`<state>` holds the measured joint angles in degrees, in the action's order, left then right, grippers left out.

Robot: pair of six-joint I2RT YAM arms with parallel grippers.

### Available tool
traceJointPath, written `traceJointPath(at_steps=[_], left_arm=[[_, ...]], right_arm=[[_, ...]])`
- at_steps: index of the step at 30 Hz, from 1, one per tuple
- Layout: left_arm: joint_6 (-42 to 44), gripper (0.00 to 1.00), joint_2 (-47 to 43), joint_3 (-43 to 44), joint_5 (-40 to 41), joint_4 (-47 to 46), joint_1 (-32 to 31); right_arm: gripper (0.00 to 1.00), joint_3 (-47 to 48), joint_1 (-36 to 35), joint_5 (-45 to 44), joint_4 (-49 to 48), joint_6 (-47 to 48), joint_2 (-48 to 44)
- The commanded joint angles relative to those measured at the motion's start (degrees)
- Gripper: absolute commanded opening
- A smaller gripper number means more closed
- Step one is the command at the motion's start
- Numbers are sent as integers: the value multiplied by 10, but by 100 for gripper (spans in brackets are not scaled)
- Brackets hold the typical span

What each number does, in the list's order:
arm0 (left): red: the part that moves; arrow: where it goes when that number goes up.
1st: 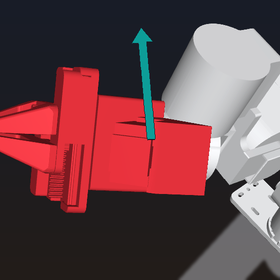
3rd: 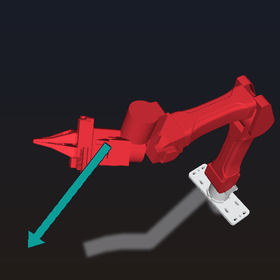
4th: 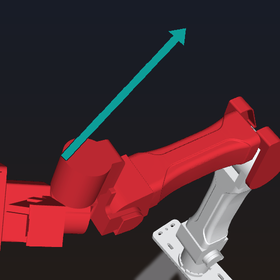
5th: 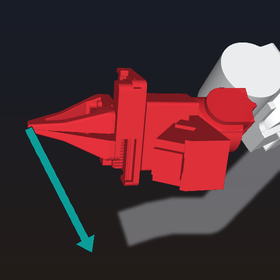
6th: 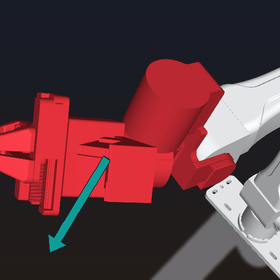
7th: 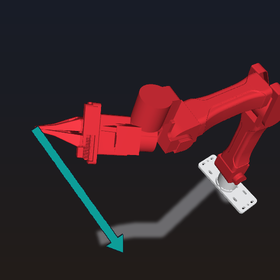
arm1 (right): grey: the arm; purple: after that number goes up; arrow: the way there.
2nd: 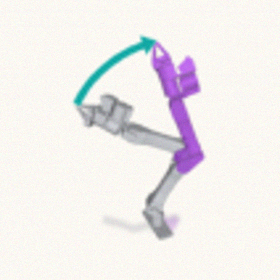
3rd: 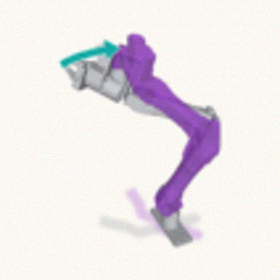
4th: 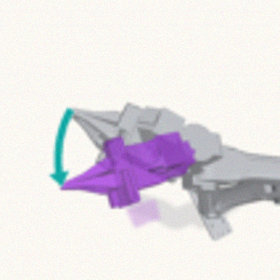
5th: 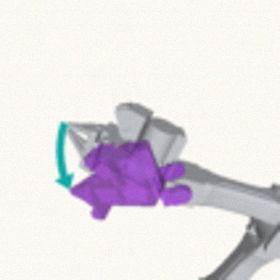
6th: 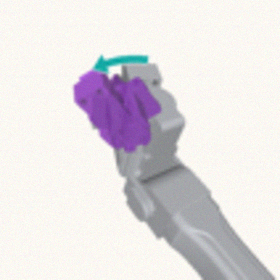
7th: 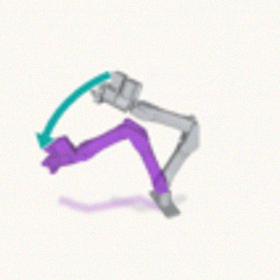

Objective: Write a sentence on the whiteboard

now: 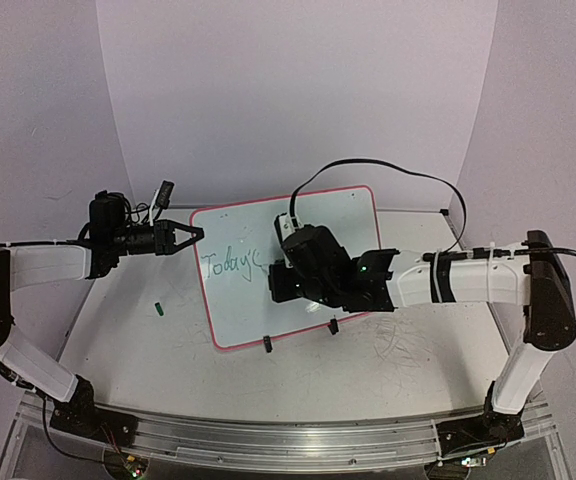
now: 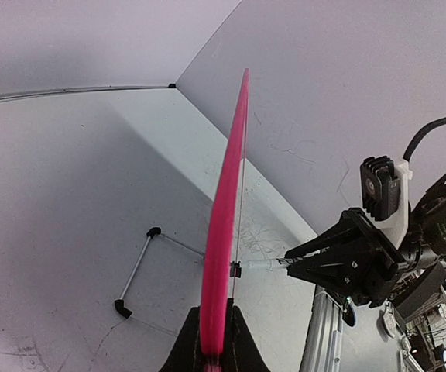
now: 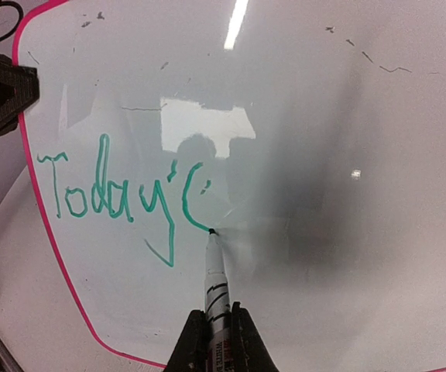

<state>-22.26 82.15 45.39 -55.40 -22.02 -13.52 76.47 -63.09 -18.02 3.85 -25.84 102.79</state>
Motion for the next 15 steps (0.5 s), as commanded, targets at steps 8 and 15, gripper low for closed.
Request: traceJointPath(at_steps=[8,15], left_arm=[[16,0,-10,11,34,12,-2],[16,0,-12,10,34,12,-3]], right_arm=[[0,4,-3,-2,13,-5,0],[0,36,-3,8,8,11,10]])
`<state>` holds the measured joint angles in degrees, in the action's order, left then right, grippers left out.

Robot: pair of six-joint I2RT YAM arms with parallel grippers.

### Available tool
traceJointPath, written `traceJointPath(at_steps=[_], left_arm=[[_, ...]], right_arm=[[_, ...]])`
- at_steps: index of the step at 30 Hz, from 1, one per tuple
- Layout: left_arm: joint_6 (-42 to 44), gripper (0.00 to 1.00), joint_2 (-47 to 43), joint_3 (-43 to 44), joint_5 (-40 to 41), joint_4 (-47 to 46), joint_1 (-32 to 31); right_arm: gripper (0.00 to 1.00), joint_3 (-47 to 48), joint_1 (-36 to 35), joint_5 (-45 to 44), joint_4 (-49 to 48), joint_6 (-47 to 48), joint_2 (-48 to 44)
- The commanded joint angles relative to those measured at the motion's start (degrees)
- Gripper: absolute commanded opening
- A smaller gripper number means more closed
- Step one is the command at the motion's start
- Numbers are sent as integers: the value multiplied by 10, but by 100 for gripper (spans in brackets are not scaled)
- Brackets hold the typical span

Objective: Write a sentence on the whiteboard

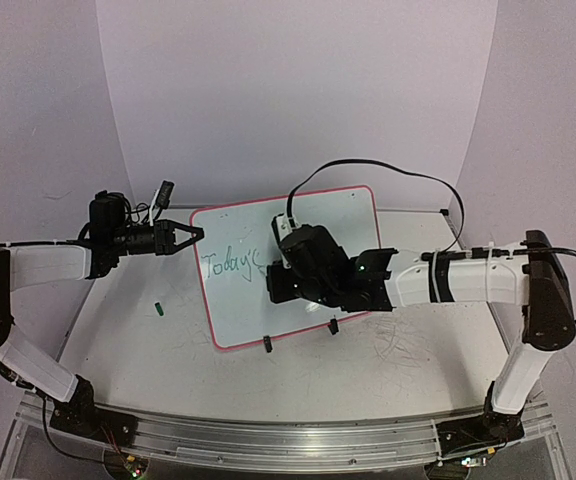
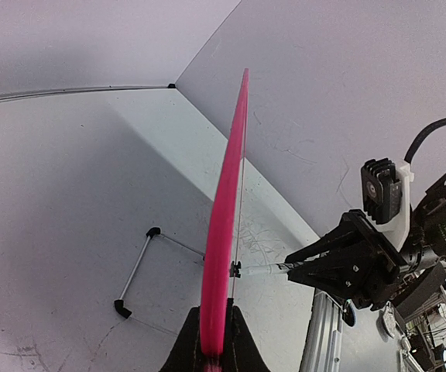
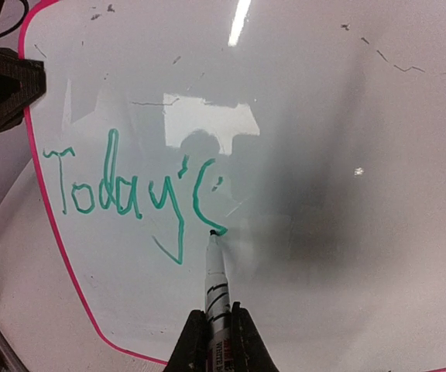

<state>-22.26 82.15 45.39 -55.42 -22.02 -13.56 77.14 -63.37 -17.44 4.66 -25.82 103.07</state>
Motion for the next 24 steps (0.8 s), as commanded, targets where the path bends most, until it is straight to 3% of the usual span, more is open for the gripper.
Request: traceJointPath(at_steps=[1,5,10,24], left_arm=[[16,0,-12,10,34,12,-2],[17,0,-11,10,33,12,-2],[18,0,-10,10,33,12,-3],[19,0,-10,10,33,13,-3]], right_arm=[[0,26,0,5,-4,14,-1],[0,-24,0,27,-69,31,-57],[0,-64,25,23,-81,38,-94],[0,-19,38,-13,-72,39,-54]])
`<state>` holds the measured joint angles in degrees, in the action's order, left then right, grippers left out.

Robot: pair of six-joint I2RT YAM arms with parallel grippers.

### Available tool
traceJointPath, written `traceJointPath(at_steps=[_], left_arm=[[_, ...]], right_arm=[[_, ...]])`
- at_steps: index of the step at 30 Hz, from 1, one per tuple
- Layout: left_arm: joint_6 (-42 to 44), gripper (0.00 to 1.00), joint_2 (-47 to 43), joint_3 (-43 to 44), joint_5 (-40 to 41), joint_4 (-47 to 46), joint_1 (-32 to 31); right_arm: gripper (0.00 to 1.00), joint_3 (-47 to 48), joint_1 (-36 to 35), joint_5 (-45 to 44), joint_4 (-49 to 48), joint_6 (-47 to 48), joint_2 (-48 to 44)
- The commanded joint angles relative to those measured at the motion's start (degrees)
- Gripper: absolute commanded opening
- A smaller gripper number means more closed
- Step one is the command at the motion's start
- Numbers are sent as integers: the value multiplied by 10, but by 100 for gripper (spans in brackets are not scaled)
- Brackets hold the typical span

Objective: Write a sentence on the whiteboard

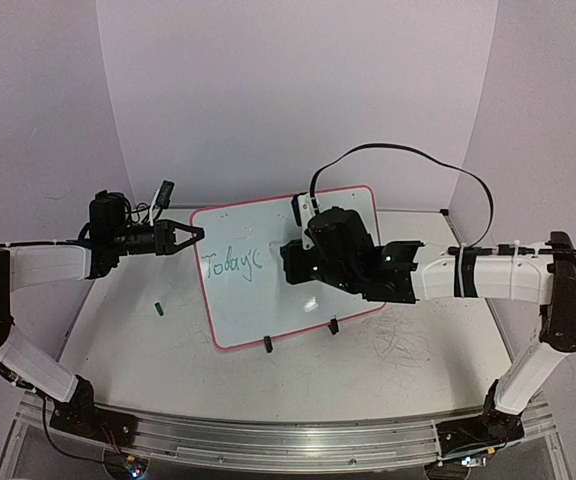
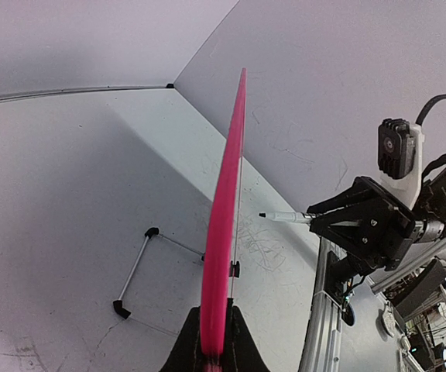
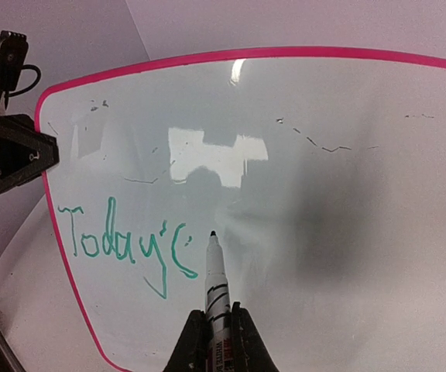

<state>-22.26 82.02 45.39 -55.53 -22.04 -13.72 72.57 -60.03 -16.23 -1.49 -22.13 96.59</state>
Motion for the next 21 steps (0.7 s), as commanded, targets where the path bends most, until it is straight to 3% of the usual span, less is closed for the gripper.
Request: traceJointPath(at_steps=[1,21], left_arm=[[19,0,-8,10,35,13,-1],[20,0,-8,11,33,13,-1]], right_arm=[[0,29,5,-30,-10,3,12],[0,48,13,-30,12,3,44]])
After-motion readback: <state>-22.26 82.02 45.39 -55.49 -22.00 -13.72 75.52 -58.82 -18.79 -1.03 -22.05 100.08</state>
